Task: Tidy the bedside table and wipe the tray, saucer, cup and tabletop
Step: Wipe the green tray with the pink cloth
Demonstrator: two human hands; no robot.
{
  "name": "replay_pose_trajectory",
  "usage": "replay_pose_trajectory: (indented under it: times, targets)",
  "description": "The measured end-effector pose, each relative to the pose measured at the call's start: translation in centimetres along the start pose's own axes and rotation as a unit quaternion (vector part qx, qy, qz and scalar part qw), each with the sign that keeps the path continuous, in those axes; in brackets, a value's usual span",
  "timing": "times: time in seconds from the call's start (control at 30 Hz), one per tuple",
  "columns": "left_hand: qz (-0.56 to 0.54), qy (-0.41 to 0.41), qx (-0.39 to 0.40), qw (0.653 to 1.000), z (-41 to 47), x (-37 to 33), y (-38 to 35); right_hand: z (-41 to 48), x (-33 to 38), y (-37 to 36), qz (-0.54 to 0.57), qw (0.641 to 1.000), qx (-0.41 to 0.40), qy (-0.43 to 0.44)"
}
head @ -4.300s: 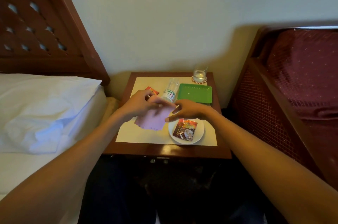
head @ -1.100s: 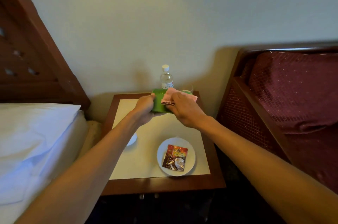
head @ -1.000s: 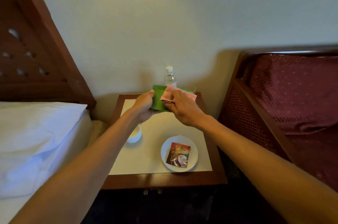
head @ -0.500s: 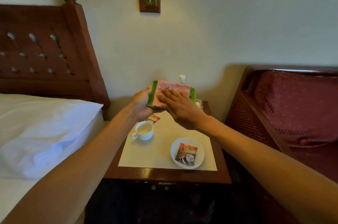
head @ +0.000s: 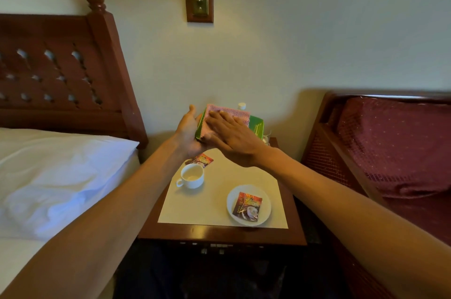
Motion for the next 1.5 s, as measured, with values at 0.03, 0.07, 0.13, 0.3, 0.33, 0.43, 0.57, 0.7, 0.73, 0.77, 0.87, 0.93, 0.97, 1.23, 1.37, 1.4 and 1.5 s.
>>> replay_pose_trajectory:
  times: [0.03, 0.07, 0.13, 0.3, 0.33, 0.43, 0.57, 0.7, 0.73, 0.77, 0.87, 0.93, 0.97, 1.23, 1.37, 1.4, 1.5]
  targets:
    - [0.001, 0.000, -0.001, 1.000, 0.0, 0.0, -0.2, 0.2, -0.2, 0.2, 0.012, 1.000, -0.012, -0.019]
    - [-0.003, -0.001, -0.006, 1.000, 0.1, -0.1, -0.4, 0.3, -0.2, 0.3, 0.023, 0.999, -0.025, -0.034]
    - [-0.003, -0.001, -0.019, 1.000, 0.5, -0.8, -0.2, 0.0, 0.2, -0.1, 0.035, 0.998, -0.029, -0.033]
    - [0.036, -0.013, -0.031, 0.999, 0.5, -0.8, 0.1, -0.8, -0.1, -0.2, 0.026, 1.000, -0.007, 0.011]
    - [0.037, -0.017, -0.035, 0.999, 0.3, -0.5, -0.2, -0.6, -0.4, 0.2, 0.034, 0.999, -0.022, -0.005]
    - [0.036, -0.029, -0.049, 0.998, 0.5, -0.4, -0.3, -0.7, 0.1, -0.1, 0.028, 0.999, -0.042, -0.019]
    - [0.021, -0.057, -0.057, 0.997, 0.5, -0.8, 0.5, -1.6, 0.3, 0.0, -0.006, 0.998, -0.045, 0.035]
    - [0.020, -0.067, -0.070, 0.995, 0.2, -0.7, -0.1, -1.2, 0.2, 0.2, -0.024, 0.998, -0.062, 0.025]
    - [0.020, -0.071, -0.078, 0.994, 0.2, -0.9, -0.1, -1.2, 0.6, -0.2, -0.025, 0.997, -0.061, 0.029]
    - [0.019, -0.079, -0.091, 0.992, 0.0, -1.2, 0.0, -1.4, 0.8, -0.3, -0.027, 0.997, -0.062, 0.037]
    - [0.000, -0.114, -0.139, 0.984, -0.2, -2.3, 0.9, -2.1, -0.9, 0.7, -0.039, 0.996, -0.068, 0.052]
    - [-0.016, -0.135, -0.161, 0.978, -0.5, -2.9, 1.2, -2.2, -2.8, 1.4, -0.044, 0.996, -0.070, 0.023]
    - [-0.018, -0.144, -0.172, 0.974, -0.6, -3.0, 1.0, -2.0, -3.0, 1.3, -0.042, 0.997, -0.065, 0.003]
    - [-0.007, -0.167, -0.210, 0.963, -0.9, -2.8, 0.5, -1.9, -1.4, 0.4, 0.023, 0.995, -0.098, -0.006]
    - [0.023, -0.162, -0.223, 0.961, -0.7, -2.8, 0.7, -1.3, -1.1, -0.1, 0.016, 0.997, -0.072, -0.038]
    - [0.032, -0.156, -0.223, 0.962, -0.6, -2.8, 0.7, -1.3, -0.7, -0.2, 0.018, 0.997, -0.065, -0.027]
    - [0.019, -0.152, -0.221, 0.963, -0.7, -3.1, 0.9, -1.3, -1.6, 0.8, -0.004, 0.998, -0.059, 0.004]
Point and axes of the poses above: each hand's wrist, its own z-axis towards the middle knuckle, its own y-axis out of the back of the hand, x = y × z, the point moved 6 cm from there along z, towards the middle knuckle, and after that the axes turned 2 degrees about -x, right-handed, at the moved point
